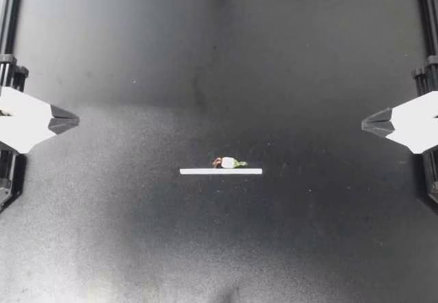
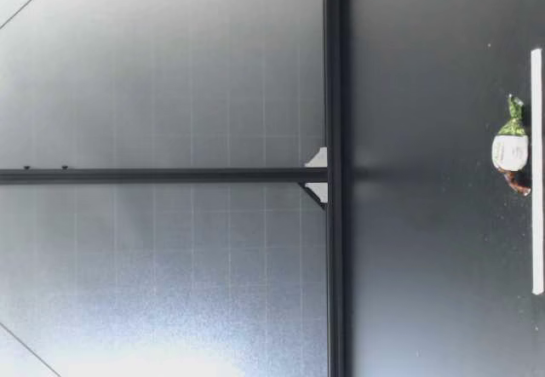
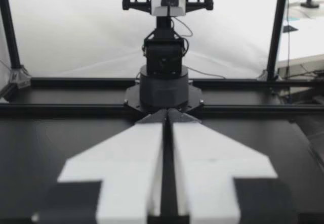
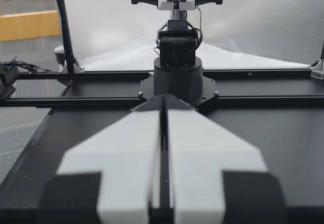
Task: Pick up the candy and unwrap it.
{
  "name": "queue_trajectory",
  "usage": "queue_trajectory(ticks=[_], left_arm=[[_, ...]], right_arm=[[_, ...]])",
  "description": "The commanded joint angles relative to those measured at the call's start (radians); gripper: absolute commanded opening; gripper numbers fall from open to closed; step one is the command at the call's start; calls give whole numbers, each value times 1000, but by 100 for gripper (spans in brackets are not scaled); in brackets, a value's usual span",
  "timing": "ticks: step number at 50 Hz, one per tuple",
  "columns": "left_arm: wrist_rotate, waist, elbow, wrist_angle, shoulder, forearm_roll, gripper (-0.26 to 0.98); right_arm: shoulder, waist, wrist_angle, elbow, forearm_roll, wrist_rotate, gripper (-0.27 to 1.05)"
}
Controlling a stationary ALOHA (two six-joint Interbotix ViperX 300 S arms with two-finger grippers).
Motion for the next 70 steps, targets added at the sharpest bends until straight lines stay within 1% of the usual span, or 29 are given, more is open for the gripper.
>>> queue_trajectory(ticks=[1,3,9,18,23,34,43,48,53,57,61,62,63,67,70], left_arm=[[9,14,-8,-28,11,0,-9],[9,14,-5,-40,12,0,-10],[8,14,3,-84,17,0,-11],[11,14,28,-133,37,-2,-11],[11,14,37,-150,46,0,-11],[11,14,38,-158,61,-2,-11],[11,14,41,-158,72,0,-11],[11,14,44,-158,80,0,-11],[11,14,46,-158,84,0,-11],[11,14,48,-161,84,0,-11],[11,14,48,-173,84,0,-11],[11,14,49,-175,86,0,-11],[11,14,49,-178,84,0,-11],[11,15,52,-181,84,0,-11],[11,14,57,-181,84,0,-11]], right_arm=[[8,0,-6,-12,0,2,-11],[12,0,-6,-20,0,6,-13],[49,-2,-6,-54,-2,20,-14],[204,-2,28,-132,0,20,-14],[314,-12,97,-183,-2,23,-14],[474,-46,311,-285,0,25,-14],[589,-72,410,-347,0,25,-13],[675,-78,460,-393,-2,23,-11],[767,-80,518,-446,-6,17,-3],[825,-80,561,-482,-11,15,8],[877,-80,597,-514,-15,14,23],[888,-80,604,-522,-18,14,27],[905,-80,615,-532,-18,12,34],[951,-78,638,-557,-18,12,51],[983,-80,649,-574,-18,11,58]])
